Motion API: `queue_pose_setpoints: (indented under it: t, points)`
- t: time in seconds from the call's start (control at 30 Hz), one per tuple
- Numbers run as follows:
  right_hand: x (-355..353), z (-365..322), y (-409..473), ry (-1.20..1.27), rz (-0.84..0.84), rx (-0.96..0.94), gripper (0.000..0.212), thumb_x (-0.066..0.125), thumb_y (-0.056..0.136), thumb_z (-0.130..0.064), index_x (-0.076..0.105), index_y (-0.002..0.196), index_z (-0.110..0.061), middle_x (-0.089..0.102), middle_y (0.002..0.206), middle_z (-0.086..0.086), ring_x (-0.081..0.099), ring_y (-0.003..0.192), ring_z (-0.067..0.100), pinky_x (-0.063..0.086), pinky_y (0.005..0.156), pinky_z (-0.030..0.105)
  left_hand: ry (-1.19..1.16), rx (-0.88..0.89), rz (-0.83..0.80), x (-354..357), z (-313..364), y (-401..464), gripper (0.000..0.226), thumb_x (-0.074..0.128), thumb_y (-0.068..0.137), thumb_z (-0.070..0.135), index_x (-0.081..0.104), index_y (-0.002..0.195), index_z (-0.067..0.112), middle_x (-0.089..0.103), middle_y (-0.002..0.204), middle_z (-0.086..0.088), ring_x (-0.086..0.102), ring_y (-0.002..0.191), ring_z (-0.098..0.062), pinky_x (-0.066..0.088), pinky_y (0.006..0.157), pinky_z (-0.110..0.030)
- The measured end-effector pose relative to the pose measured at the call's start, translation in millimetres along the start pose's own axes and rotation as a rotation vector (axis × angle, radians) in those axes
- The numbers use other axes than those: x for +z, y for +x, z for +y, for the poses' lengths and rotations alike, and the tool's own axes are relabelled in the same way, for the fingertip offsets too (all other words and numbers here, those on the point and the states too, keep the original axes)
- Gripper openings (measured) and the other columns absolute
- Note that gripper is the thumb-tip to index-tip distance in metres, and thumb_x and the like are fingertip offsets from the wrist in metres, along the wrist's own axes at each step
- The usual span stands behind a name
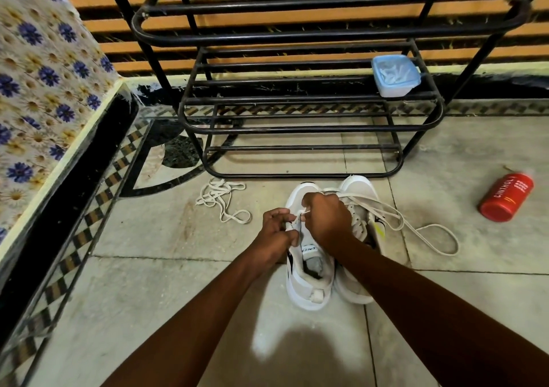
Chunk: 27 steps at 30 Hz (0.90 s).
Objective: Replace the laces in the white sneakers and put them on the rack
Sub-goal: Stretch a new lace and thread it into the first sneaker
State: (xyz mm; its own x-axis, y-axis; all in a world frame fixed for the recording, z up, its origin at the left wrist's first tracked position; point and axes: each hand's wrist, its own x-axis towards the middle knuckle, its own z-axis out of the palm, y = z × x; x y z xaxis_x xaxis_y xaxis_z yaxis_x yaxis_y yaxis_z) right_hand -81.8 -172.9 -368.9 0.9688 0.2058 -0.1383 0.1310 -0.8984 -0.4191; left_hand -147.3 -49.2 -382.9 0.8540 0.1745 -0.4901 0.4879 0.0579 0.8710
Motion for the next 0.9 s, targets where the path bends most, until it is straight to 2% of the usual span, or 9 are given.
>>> queue_pose_setpoints:
  t: [0.1,0.2,0.3,0.37,0.47,0.53,0.63,0.77,0.9]
  points:
    - [-0.2,1.9,-0.5,0.071,0.037,-0.015,0.020,0.068,0.085,-0.018,0.060,0.101,-0.027,0.067,0.096,0.006,0.065,0.093,0.034,0.049,0.074,0.035,-0.014,0.002,0.034,0.6,-0.4,4.3,0.056,0.057,0.050,0.006,0.051,0.102,0.025,0.048,0.141,-0.017,0.057,0.107,-0.013,0.052,0.083,-0.029]
    - [-2.4,3.7,-3.0,0.146,0.036,-0.043,0.028,0.064,0.079,-0.013,0.048,0.097,-0.026,0.067,0.085,0.004,0.064,0.086,0.034,0.054,0.071,0.040,0.009,-0.010,0.060,4.8,-1.3,8.8,0.059,0.064,0.041,0.009,0.054,0.097,0.024,0.048,0.141,-0.020,0.061,0.111,-0.027,0.056,0.094,-0.044]
    - [-10.5,0.9,-11.6,0.246,-0.007,-0.089,0.028,0.061,0.075,-0.013,0.050,0.099,-0.024,0.068,0.085,0.004,0.065,0.085,0.034,0.054,0.075,0.044,-0.014,-0.134,0.057,6.3,8.0,11.0,0.060,0.068,0.034,0.015,0.060,0.094,0.014,0.052,0.130,-0.027,0.061,0.074,-0.029,0.050,0.052,-0.033]
    - [-11.9,3.0,-29.2,0.182,0.127,-0.143,0.027,0.059,0.069,-0.021,0.059,0.096,-0.018,0.066,0.092,0.007,0.062,0.088,0.035,0.052,0.077,0.045,-0.005,-0.228,0.005,4.5,20.8,9.8,0.061,0.074,0.036,0.025,0.067,0.094,0.009,0.058,0.097,-0.023,0.053,0.064,-0.024,0.045,0.045,-0.026]
    - [-10.2,10.5,-56.8,0.004,0.286,-0.159,0.023,0.048,0.070,-0.025,0.063,0.083,-0.012,0.058,0.092,0.013,0.055,0.087,0.036,0.046,0.076,0.043,-0.037,-0.241,0.037,1.6,26.3,13.0,0.018,0.068,0.083,0.016,0.070,0.099,0.010,0.056,0.073,-0.012,0.050,0.056,-0.019,0.046,0.043,-0.023]
    - [-8.0,13.3,-66.6,-0.026,0.265,-0.239,0.027,0.038,0.075,-0.023,0.061,0.076,-0.009,0.057,0.083,0.014,0.056,0.083,0.037,0.043,0.077,0.042,0.002,-0.151,0.153,3.5,16.0,21.6,0.011,0.061,0.083,0.011,0.071,0.088,0.012,0.064,0.083,-0.013,0.059,0.060,-0.022,0.052,0.051,-0.027]
    - [-3.4,14.1,-72.7,0.013,0.204,-0.266,0.030,0.038,0.086,-0.023,0.062,0.077,-0.008,0.059,0.080,0.013,0.058,0.081,0.033,0.047,0.076,0.040,0.305,0.031,0.240,10.7,10.1,26.5,0.016,0.068,0.079,0.030,0.073,0.079,0.015,0.074,0.093,-0.008,0.071,0.086,-0.024,0.058,0.079,-0.034]
    - [-2.7,9.8,-82.6,0.056,0.041,-0.240,0.033,0.039,0.080,-0.025,0.066,0.087,-0.007,0.064,0.087,0.015,0.062,0.084,0.035,0.050,0.076,0.038,0.437,0.075,0.314,17.5,9.1,30.7,0.030,0.075,0.092,0.036,0.071,0.079,0.009,0.074,0.081,-0.001,0.070,0.082,-0.020,0.048,0.073,-0.028]
    - [-9.3,7.6,-81.6,0.043,-0.055,-0.216,0.021,0.054,0.073,-0.013,0.068,0.088,-0.005,0.066,0.087,0.017,0.065,0.082,0.038,0.053,0.072,0.039,0.603,0.155,0.314,17.4,12.4,38.1,0.028,0.074,0.095,0.026,0.063,0.073,0.012,0.073,0.088,-0.007,0.065,0.084,-0.022,0.043,0.075,-0.027]
